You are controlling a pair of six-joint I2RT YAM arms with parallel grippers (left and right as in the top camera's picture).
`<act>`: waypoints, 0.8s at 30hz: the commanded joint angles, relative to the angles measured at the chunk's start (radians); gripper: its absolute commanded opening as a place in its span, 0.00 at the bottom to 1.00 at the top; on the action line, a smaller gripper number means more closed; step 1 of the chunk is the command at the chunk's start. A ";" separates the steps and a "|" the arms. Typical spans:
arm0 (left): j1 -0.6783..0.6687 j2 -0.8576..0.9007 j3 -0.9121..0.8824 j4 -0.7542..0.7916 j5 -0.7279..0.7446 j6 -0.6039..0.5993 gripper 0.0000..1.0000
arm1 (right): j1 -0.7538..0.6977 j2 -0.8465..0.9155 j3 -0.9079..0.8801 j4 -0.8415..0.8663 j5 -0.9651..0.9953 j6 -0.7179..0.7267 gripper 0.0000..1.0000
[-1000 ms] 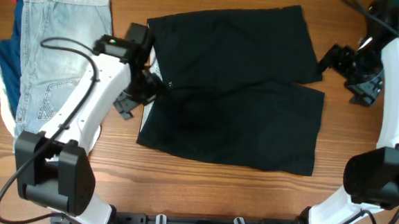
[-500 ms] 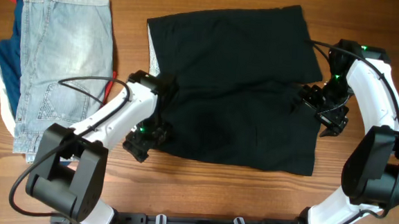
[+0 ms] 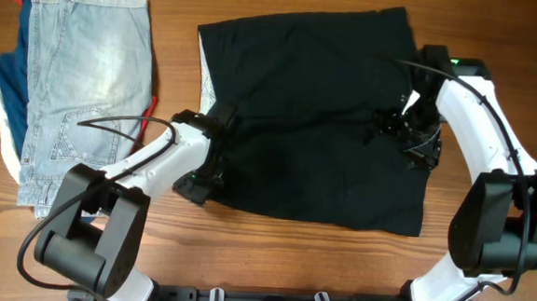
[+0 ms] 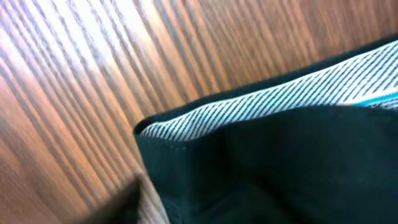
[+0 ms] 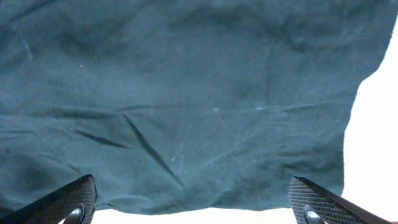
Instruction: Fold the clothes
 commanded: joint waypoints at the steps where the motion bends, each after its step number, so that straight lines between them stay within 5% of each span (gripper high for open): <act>1: 0.005 0.009 -0.008 0.019 -0.055 -0.016 0.04 | 0.003 -0.027 -0.003 -0.014 -0.014 0.005 0.99; 14: 0.005 0.029 -0.008 0.109 -0.088 -0.016 0.04 | 0.003 -0.139 -0.010 -0.167 0.006 0.165 1.00; 24: 0.005 0.029 -0.009 0.155 -0.115 -0.017 0.04 | 0.003 -0.332 -0.447 0.053 0.011 0.349 1.00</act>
